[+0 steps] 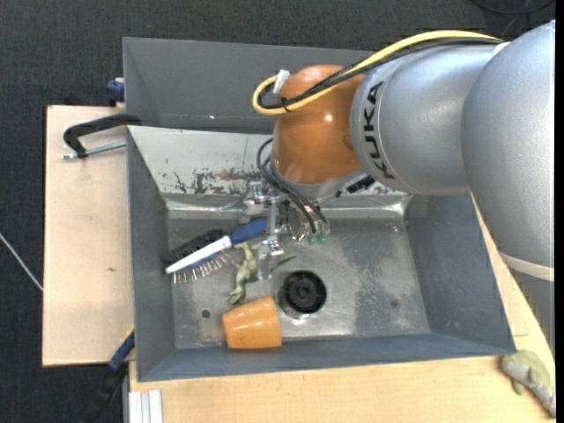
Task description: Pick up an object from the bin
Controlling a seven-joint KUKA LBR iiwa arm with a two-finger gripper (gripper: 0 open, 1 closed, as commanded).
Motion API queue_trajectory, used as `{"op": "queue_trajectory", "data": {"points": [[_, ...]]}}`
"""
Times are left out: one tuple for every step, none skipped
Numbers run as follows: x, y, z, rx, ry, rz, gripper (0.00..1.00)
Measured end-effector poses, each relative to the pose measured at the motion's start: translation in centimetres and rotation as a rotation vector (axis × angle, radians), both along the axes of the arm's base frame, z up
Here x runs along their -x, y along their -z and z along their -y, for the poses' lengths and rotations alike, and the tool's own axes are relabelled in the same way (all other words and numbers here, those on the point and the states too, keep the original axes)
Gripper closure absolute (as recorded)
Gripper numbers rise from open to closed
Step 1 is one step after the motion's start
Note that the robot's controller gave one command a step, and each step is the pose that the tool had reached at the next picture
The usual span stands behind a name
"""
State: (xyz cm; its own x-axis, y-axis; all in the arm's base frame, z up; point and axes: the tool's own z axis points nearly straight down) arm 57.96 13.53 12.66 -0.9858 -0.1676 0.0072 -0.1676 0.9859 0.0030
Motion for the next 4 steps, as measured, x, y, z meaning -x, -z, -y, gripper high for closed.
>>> {"op": "queue_trajectory", "data": {"points": [[-1.4,5.1,1.0,-0.002,0.097,0.009,0.0],[-1.5,5.0,1.1,-0.001,0.1,0.012,1.0],[-1.2,-10.7,5.3,0.001,-0.123,0.02,1.0],[-0.1,-15.5,0.6,-0.002,-0.564,0.017,1.0]]}}
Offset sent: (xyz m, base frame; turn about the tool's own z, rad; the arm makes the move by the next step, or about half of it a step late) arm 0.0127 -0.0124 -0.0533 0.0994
